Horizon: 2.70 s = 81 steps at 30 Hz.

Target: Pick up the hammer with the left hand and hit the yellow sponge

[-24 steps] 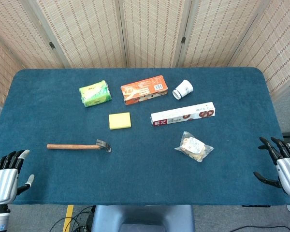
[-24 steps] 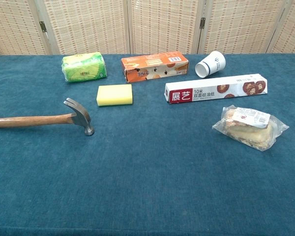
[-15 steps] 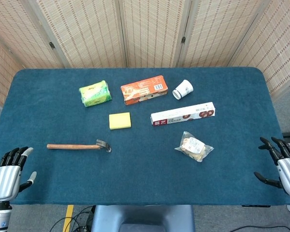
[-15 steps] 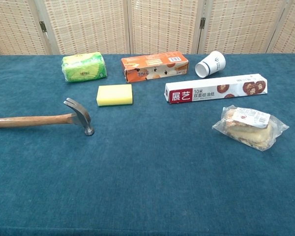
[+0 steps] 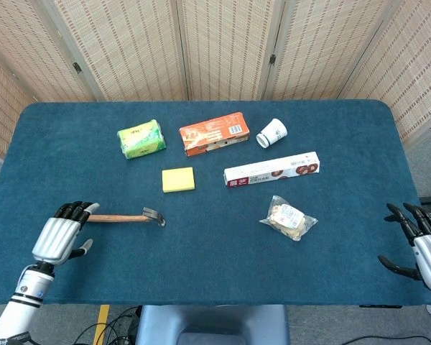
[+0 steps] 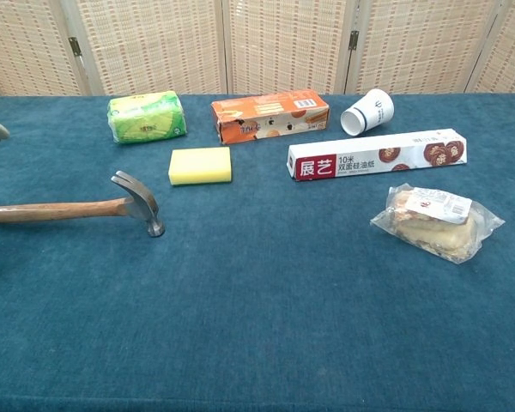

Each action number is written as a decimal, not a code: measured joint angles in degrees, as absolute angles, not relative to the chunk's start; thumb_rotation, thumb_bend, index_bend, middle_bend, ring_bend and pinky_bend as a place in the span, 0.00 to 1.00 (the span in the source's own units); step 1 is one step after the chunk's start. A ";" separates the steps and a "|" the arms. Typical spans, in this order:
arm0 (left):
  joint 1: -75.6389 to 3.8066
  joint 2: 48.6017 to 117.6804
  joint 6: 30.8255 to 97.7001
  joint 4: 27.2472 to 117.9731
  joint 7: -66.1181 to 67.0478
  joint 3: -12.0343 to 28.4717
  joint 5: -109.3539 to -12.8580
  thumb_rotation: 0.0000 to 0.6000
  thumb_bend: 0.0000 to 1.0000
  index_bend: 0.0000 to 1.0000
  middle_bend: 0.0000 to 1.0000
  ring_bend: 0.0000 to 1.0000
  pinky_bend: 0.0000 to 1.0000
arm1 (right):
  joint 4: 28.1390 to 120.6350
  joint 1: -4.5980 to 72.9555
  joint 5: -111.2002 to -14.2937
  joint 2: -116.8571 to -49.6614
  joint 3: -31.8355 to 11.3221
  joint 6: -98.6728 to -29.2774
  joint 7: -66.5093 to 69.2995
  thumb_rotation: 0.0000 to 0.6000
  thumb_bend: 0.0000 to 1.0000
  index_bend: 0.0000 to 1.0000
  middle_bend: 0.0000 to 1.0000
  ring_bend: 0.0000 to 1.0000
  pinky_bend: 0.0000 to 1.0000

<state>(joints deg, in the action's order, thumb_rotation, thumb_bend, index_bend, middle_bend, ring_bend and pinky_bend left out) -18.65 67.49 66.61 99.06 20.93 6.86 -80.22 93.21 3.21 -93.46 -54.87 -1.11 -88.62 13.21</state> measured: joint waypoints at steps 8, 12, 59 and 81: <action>-27.32 71.08 56.67 97.86 30.61 9.22 -66.92 1.00 0.34 0.10 0.12 0.05 0.18 | 92.90 2.96 -92.89 -54.80 -1.03 -88.56 13.52 1.00 0.07 0.08 0.32 0.09 0.12; -30.91 73.92 53.82 96.04 33.86 9.72 -61.52 1.00 0.34 0.14 0.13 0.05 0.18 | 92.50 3.19 -92.50 -54.93 -1.17 -88.06 13.82 1.00 0.07 0.08 0.32 0.09 0.12; -37.30 84.02 54.79 84.66 28.44 4.83 -58.38 1.00 0.63 0.51 0.57 0.34 0.19 | 91.91 4.07 -90.69 -55.13 -1.68 -85.83 13.98 1.00 0.07 0.08 0.34 0.09 0.12; -36.11 83.91 57.55 81.39 15.23 5.47 -68.23 1.00 0.73 0.73 0.78 0.59 0.50 | 93.27 4.05 -90.57 -54.76 -1.63 -85.67 12.83 1.00 0.07 0.08 0.34 0.09 0.12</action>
